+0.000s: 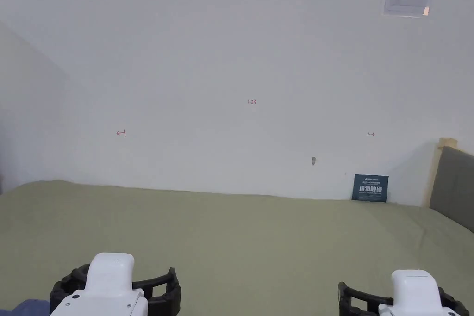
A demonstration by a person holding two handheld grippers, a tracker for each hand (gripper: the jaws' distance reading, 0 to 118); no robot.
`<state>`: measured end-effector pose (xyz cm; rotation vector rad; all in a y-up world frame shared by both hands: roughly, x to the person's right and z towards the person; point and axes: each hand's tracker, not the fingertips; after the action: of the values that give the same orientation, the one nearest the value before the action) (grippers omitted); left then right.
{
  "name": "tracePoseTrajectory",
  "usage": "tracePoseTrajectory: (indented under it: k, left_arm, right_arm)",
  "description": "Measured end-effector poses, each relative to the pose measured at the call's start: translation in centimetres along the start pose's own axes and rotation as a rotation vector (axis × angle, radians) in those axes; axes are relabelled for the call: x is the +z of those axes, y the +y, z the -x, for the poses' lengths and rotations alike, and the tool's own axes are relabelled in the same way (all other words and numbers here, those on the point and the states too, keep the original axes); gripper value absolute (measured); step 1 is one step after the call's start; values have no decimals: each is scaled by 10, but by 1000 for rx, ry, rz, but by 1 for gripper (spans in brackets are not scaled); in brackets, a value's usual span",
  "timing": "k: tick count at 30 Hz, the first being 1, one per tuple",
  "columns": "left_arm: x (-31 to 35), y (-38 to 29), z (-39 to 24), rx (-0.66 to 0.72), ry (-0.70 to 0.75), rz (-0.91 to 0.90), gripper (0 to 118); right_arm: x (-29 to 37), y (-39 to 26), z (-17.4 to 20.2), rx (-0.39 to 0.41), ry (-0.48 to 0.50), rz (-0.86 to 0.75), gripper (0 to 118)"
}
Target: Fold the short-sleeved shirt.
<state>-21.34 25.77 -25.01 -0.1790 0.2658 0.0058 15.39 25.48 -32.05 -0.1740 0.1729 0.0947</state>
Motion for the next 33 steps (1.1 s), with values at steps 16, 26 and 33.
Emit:
tracePoseTrajectory:
  k: [16,26,33]
  left_arm:
    - [14,-20,1,-103,18,-13,0]
    - [68,-9,113,-30,278,-27,0]
    - [145,-20,196,-3,543,16,0]
  right_arm:
    - [1,-10,5,0,-22,55,1]
    - [-18,17,131,73,312,8,1]
    - [-17,17,266,94,627,35,1]
